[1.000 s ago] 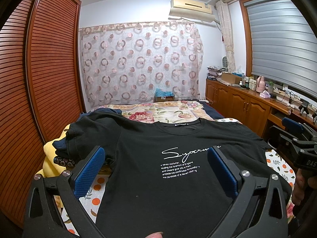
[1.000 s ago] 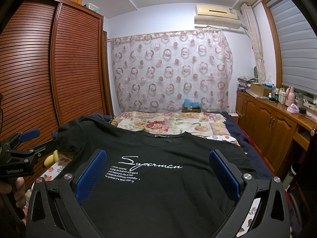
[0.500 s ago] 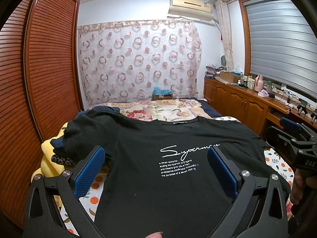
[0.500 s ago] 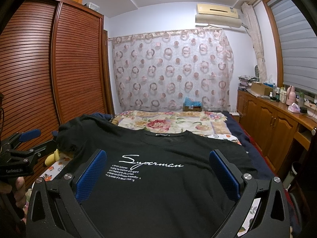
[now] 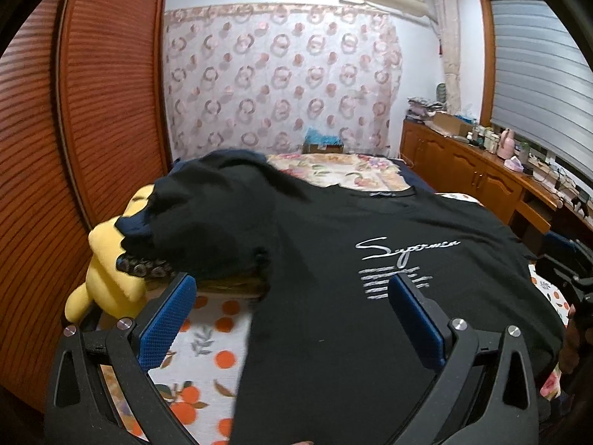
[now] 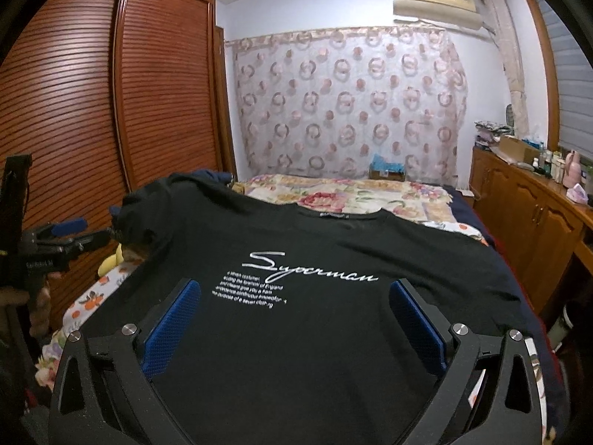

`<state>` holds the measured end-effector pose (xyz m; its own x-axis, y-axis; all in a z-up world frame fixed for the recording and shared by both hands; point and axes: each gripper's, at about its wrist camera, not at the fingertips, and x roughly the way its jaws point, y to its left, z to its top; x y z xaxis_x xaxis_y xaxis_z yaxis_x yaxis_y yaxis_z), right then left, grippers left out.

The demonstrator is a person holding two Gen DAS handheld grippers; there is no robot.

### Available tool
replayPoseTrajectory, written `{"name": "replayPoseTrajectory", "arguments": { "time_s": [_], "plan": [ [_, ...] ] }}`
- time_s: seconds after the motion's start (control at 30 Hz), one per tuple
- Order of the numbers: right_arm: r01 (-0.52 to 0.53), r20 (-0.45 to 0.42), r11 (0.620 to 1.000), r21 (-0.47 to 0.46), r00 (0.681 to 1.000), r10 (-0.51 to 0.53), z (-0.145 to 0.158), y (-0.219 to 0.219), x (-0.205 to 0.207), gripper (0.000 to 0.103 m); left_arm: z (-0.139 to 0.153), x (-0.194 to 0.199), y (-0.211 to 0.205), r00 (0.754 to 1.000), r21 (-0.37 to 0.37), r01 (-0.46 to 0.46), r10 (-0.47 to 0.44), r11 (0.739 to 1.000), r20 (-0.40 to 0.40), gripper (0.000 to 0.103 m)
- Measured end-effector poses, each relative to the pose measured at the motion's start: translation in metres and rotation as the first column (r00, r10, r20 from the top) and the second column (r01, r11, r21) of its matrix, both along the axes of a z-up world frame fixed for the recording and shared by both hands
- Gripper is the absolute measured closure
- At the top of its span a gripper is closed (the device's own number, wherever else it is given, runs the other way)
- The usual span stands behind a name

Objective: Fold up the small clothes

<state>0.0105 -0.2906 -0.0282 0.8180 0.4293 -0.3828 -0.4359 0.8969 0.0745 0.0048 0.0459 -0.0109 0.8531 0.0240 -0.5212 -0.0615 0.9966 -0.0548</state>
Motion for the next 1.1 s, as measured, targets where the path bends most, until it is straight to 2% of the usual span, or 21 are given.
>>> {"name": "replayPoseTrajectory", "arguments": {
  "time_s": [0.27,0.47,0.83,0.9,1.1],
  "plan": [
    [-0.045,-0.091,0.998,-0.032,0.995,0.042,-0.012,0.005,0.025,0.009,-0.003,0.011,0.057,0.998,-0.039,-0.060,0.059,0.997,-0.025,0.007],
    [-0.070,-0.120,0.995,-0.068,0.991,0.061,-0.009,0.010,0.044,0.009,-0.004,0.030,0.097,0.995,-0.083,-0.083,0.079,0.993,-0.059,0.024],
    [-0.068,-0.116,0.993,-0.093,0.992,0.057,-0.012,0.012,0.047,0.009,-0.007,0.092,0.137,0.986,-0.062,-0.110,0.101,0.992,-0.130,0.050],
    [-0.067,-0.121,0.994,-0.092,0.991,0.056,-0.016,0.011,0.048,0.009,-0.012,0.101,0.142,0.984,-0.065,-0.111,0.100,0.992,-0.150,0.058],
    [-0.073,-0.110,0.992,-0.100,0.992,0.062,-0.018,0.015,0.044,0.009,-0.022,0.124,0.151,0.980,-0.065,-0.105,0.093,0.992,-0.174,0.065]
  ]
}}
